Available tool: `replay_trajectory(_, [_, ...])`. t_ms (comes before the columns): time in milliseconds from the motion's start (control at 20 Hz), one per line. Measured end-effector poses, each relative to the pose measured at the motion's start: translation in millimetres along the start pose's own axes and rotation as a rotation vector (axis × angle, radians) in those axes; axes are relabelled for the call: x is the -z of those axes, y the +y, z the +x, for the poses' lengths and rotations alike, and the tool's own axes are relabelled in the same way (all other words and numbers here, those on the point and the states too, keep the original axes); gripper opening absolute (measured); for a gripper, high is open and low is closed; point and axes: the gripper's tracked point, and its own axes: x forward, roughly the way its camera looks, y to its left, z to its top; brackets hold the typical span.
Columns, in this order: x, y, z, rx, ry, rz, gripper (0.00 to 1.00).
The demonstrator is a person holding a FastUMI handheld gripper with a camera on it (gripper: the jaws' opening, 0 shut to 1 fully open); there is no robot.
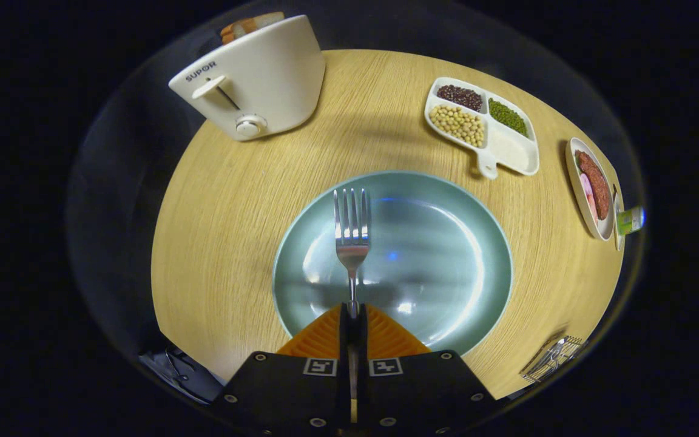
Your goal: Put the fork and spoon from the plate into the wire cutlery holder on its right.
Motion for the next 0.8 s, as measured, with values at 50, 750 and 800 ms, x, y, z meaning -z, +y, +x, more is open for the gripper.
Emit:
replay_trajectory(50, [-1.5,-5.5,-12.0,-0.006,-0.024,0.005,0.05])
replay_trajectory(750, [97.8,-182.7,-173.9,0.104,-0.176,0.223,0.05])
replay_trajectory(800, [104.7,-194.7,-179.3,0.111,-0.180,0.236,0.05])
